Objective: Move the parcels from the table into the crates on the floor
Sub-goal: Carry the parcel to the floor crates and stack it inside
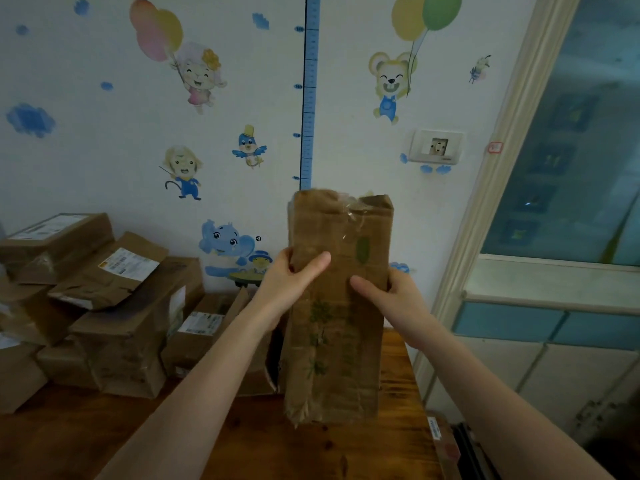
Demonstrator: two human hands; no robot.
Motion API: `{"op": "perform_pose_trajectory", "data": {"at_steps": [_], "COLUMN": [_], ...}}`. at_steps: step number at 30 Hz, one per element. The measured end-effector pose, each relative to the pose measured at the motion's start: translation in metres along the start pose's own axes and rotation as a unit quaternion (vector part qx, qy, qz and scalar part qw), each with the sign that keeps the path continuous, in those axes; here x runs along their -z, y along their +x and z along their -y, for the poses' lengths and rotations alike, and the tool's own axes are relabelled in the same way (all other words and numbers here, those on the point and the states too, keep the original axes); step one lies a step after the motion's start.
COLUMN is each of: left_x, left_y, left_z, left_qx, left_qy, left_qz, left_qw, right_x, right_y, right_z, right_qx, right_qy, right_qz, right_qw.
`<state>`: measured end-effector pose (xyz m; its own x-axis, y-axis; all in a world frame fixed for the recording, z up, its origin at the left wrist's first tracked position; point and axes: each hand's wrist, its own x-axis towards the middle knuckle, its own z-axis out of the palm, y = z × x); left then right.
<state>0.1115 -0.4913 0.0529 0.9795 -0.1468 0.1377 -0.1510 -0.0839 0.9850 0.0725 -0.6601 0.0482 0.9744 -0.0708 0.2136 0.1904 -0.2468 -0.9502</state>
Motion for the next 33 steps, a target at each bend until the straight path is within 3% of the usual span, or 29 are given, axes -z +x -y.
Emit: {"op": "perform_pose_trajectory", "data": {"at_steps": [3,9,14,17,21,25,29,33], "left_x": [0.0,-0.002,-0.001,-0.002,-0.002,0.001,0.002,0.004], "left_y": [0.001,0.003,-0.003,-0.004,-0.002,0.0,-0.006,0.0], "left_z": [0.002,0.012,0.015,0.007,-0.004,0.0,0.002,-0.008], "left_qx": [-0.031,-0.075,-0.101,-0.095,-0.117,-0.142,-0.102,0.054], "left_qy": [0.048,0.087,0.086,0.057,0.076,0.12,0.049,-0.11], "left_qz": [-0.004,-0.031,-0.011,0.007,-0.052,-0.039,0.01,0.007], "left_qw": [0.998,0.993,0.991,0.994,0.989,0.982,0.994,0.992], "right_x": [0.0,-0.008,-0.002,-0.002,-0.005,-0.002,0.0,-0.004], "right_y": [0.0,0.0,0.002,0.004,-0.002,-0.002,-0.001,-0.005], "right_z": [0.003,0.001,0.013,0.012,0.004,0.013,0.016,0.009], "right_qx": [-0.008,0.054,0.048,0.069,0.074,0.005,-0.001,0.0], "right_qy": [0.006,-0.073,0.034,-0.007,-0.05,0.058,0.032,-0.019], "right_qz": [0.019,-0.034,-0.046,-0.075,-0.056,-0.003,-0.032,-0.036], "right_qw": [1.0,0.995,0.997,0.995,0.994,0.998,0.999,0.999]}}
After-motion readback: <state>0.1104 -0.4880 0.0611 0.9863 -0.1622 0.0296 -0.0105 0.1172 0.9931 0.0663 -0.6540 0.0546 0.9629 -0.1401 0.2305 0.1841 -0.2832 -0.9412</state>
